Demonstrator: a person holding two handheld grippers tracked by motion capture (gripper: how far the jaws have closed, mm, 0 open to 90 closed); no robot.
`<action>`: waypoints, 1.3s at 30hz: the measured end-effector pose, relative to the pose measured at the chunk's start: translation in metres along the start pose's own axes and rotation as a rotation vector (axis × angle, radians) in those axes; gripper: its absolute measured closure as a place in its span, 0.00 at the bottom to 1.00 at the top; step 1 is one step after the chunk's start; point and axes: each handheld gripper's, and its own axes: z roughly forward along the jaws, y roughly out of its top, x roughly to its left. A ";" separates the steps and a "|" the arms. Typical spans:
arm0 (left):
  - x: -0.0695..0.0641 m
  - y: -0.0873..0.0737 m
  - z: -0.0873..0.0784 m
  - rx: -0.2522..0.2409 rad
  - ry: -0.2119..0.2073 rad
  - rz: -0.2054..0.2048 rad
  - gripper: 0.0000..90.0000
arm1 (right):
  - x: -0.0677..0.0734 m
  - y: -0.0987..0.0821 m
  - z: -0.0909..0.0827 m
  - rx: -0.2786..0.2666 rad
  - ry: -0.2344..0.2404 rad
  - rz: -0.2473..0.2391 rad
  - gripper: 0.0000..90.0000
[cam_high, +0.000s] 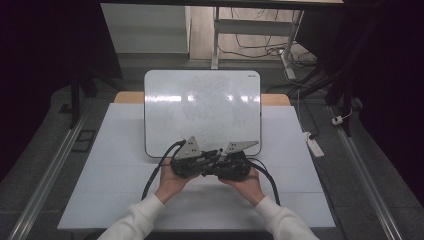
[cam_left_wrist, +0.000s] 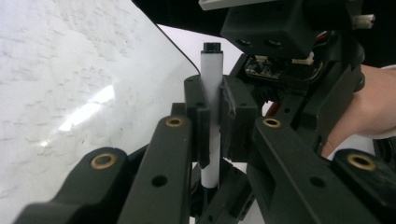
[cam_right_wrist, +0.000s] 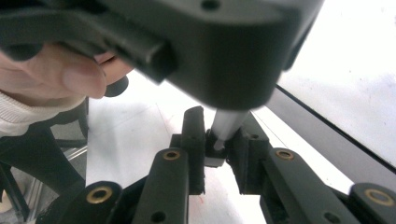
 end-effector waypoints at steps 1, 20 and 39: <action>0.001 0.000 -0.003 -0.003 0.012 0.001 0.91 | 0.001 0.000 -0.001 -0.008 -0.006 -0.006 0.75; 0.044 -0.020 -0.057 -0.043 0.146 -0.121 0.91 | -0.016 -0.070 -0.118 -0.158 -0.463 -0.085 0.45; 0.092 0.003 -0.083 -0.069 0.253 -0.187 0.91 | -0.026 -0.094 -0.139 -0.097 -0.590 -0.161 0.42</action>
